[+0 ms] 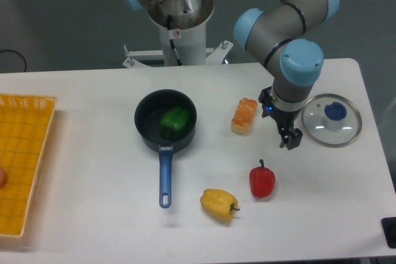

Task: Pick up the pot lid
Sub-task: 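Move the gripper over the blue knob of the glass lid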

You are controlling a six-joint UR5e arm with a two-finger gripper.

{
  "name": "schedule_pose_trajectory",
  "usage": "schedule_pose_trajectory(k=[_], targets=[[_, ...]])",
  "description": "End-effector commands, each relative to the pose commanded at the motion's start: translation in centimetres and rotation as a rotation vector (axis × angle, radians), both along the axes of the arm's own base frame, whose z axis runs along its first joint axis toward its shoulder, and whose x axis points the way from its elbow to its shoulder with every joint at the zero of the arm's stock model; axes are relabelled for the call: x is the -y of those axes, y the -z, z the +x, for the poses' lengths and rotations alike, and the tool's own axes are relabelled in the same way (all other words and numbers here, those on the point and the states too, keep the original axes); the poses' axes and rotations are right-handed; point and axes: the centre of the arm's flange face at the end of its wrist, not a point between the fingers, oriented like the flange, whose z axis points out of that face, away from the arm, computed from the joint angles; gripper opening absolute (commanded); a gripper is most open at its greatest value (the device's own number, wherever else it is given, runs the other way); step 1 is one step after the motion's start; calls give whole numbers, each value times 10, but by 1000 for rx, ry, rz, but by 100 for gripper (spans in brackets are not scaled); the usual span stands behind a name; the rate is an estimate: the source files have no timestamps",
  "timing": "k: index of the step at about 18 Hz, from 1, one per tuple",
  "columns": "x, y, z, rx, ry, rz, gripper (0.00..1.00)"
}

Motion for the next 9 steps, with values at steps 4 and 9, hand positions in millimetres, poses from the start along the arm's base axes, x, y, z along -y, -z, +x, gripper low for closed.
schedule_pose_trajectory(k=[4,9], targets=[[1,-3,-3,-19,-3,9,100],[17,-5,-16,-30,-46,15,100]])
